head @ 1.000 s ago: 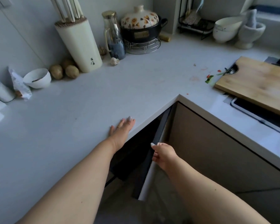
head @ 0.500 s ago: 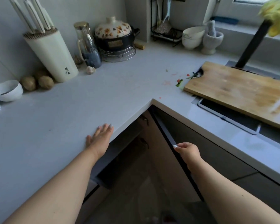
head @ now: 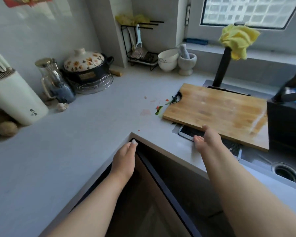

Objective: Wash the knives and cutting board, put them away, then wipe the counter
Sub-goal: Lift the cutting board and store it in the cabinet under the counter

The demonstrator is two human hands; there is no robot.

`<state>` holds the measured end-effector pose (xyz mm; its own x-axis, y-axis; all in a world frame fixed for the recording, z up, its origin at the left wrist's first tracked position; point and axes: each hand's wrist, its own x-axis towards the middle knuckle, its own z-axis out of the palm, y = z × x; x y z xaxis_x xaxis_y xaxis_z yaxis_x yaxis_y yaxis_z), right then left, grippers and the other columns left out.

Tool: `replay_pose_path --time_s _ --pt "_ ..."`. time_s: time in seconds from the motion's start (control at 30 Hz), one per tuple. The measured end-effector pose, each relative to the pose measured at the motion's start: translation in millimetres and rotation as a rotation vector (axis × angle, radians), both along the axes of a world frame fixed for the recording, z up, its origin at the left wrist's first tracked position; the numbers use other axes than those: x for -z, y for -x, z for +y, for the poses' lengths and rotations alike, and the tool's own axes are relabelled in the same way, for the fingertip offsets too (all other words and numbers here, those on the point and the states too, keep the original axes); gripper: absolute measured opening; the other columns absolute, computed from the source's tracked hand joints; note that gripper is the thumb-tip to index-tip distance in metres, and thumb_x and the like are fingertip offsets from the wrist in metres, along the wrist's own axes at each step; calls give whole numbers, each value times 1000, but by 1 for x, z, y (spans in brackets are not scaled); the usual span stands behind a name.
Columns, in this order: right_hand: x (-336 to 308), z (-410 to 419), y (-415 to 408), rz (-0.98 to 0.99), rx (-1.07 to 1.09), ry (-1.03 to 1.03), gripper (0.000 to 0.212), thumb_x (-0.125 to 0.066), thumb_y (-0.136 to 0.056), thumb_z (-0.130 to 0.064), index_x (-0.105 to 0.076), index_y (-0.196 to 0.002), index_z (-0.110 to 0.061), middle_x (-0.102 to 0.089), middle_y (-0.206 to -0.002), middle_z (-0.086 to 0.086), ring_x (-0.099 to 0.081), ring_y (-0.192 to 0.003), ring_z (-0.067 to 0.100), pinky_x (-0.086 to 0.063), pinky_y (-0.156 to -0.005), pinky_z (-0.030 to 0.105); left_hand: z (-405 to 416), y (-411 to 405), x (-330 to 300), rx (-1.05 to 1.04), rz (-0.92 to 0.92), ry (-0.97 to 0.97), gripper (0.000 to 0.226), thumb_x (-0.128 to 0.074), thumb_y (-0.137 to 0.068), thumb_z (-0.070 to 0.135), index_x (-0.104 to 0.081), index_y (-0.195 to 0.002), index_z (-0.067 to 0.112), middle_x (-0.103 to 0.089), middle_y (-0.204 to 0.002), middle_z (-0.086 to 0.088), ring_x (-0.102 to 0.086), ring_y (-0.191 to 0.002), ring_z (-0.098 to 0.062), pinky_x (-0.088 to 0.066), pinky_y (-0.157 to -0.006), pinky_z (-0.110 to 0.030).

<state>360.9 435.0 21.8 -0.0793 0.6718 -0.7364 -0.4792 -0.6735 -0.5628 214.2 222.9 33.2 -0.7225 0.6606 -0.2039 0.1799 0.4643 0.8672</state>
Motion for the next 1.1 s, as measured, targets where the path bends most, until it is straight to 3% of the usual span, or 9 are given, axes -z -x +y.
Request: replay_pose_path --time_s 0.17,0.23,0.3,0.4,0.47,0.63,0.8,0.93,1.1 --pt "13 33 0 276 161 120 62 -52 -96 -16 -21 -149 -3 -26 -153 17 -28 -142 27 -27 -116 39 30 -6 5 61 -46 22 37 -33 -100 42 -64 -112 25 -61 -107 15 -52 -106 -4 -36 -91 -23" --pt "14 38 -2 363 211 163 51 -54 -96 -14 -35 -142 -3 -37 -148 15 -37 -137 27 -31 -114 40 36 -4 10 70 -65 38 37 -34 -99 43 -65 -110 26 -63 -110 13 -54 -110 -6 -41 -97 -28" --pt "17 42 -5 390 229 196 29 -59 -93 -14 -52 -119 -4 -53 -131 13 -54 -119 26 -41 -107 38 40 -1 13 66 -68 54 35 -35 -99 44 -66 -106 28 -65 -109 12 -56 -109 -6 -43 -102 -34" --pt "14 48 -8 340 202 150 13 -68 -87 -13 -58 -94 -9 -62 -108 7 -60 -90 23 -51 -88 33 46 1 12 50 -53 55 32 -36 -99 43 -65 -96 31 -66 -103 11 -58 -104 -6 -45 -101 -36" --pt "7 54 -9 285 179 34 9 -66 -87 -9 -57 -89 -10 -62 -100 8 -60 -87 21 -52 -77 32 51 3 11 30 -50 46 30 -37 -100 40 -64 -90 30 -67 -100 9 -59 -102 -8 -47 -99 -38" --pt "-27 64 -16 305 258 -190 9 -58 -87 5 -54 -86 -3 -61 -96 14 -62 -94 27 -53 -90 44 63 7 5 -14 -15 -7 31 -40 -99 35 -65 -85 26 -69 -94 4 -62 -98 -13 -49 -96 -45" --pt "-45 48 -31 152 229 -290 20 -63 -85 1 -53 -102 0 -62 -101 13 -64 -89 23 -59 -78 39 71 10 -7 -14 11 -42 31 -39 -100 34 -65 -86 23 -69 -93 5 -63 -97 -14 -50 -95 -45" --pt "-56 17 -39 38 176 -367 11 -65 -83 0 -55 -87 -4 -62 -94 9 -64 -85 21 -57 -81 38 65 4 -19 -20 21 -80 33 -37 -100 35 -66 -97 18 -68 -96 6 -62 -98 -11 -50 -96 -42" --pt "-73 -25 -44 130 170 -387 9 -60 -85 3 -55 -86 -4 -60 -90 10 -63 -84 21 -58 -72 35 46 -1 -28 1 5 -126 31 -37 -101 35 -63 -102 20 -67 -102 4 -61 -103 -13 -49 -98 -42"
